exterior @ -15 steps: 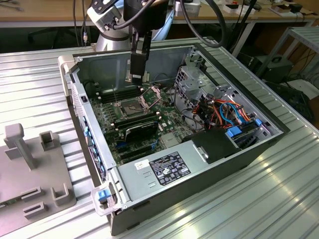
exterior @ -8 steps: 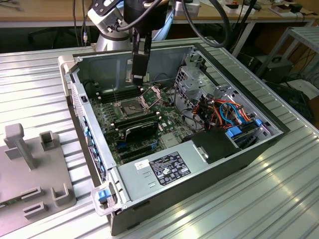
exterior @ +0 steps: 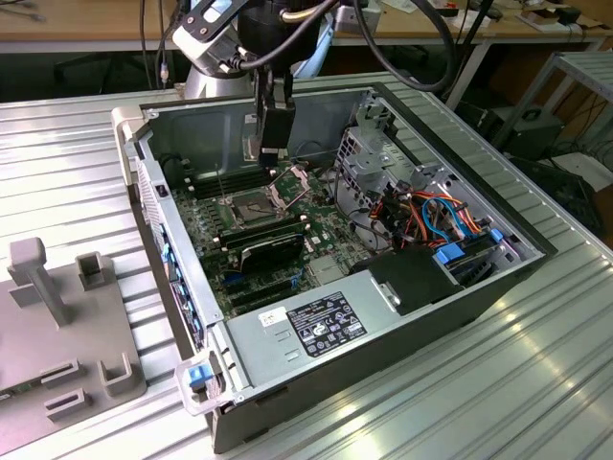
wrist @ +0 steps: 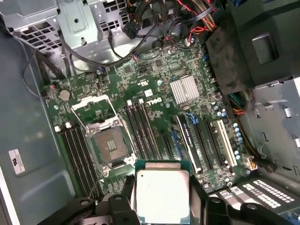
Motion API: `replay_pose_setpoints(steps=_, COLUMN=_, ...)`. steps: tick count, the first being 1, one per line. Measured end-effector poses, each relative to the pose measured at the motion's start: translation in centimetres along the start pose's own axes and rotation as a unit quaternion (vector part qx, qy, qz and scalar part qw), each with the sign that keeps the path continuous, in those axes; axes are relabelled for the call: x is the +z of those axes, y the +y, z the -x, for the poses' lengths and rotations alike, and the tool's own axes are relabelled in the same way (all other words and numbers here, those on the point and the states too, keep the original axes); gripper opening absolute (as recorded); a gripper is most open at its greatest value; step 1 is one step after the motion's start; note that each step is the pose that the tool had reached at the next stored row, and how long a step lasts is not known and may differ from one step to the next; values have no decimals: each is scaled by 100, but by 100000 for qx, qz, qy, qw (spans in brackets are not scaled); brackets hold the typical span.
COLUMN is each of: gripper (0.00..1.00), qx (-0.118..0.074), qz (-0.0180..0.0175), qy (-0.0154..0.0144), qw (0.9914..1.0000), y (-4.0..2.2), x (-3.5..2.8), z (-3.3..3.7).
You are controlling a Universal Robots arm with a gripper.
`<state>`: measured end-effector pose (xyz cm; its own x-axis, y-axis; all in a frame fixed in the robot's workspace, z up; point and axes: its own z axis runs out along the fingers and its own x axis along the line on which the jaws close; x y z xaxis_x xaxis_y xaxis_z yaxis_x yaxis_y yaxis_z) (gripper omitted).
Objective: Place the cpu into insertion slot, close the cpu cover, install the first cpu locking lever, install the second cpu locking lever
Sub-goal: 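Place the cpu into insertion slot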
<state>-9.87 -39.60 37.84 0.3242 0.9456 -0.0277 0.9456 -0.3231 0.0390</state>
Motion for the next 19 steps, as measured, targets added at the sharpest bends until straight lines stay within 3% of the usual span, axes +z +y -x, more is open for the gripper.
replay_pose_setpoints(steps=10, gripper=55, qx=-1365, qz=-19, qy=172, qw=99991, y=6, x=24, z=-15)
replay_pose_setpoints(steps=15, gripper=55, qx=-1892, qz=-83, qy=458, qw=99981, y=7, x=30, z=-17)
replay_pose_setpoints(steps=19, gripper=55, qx=-3808, qz=-52, qy=558, qw=99926, y=8, x=31, z=-18)
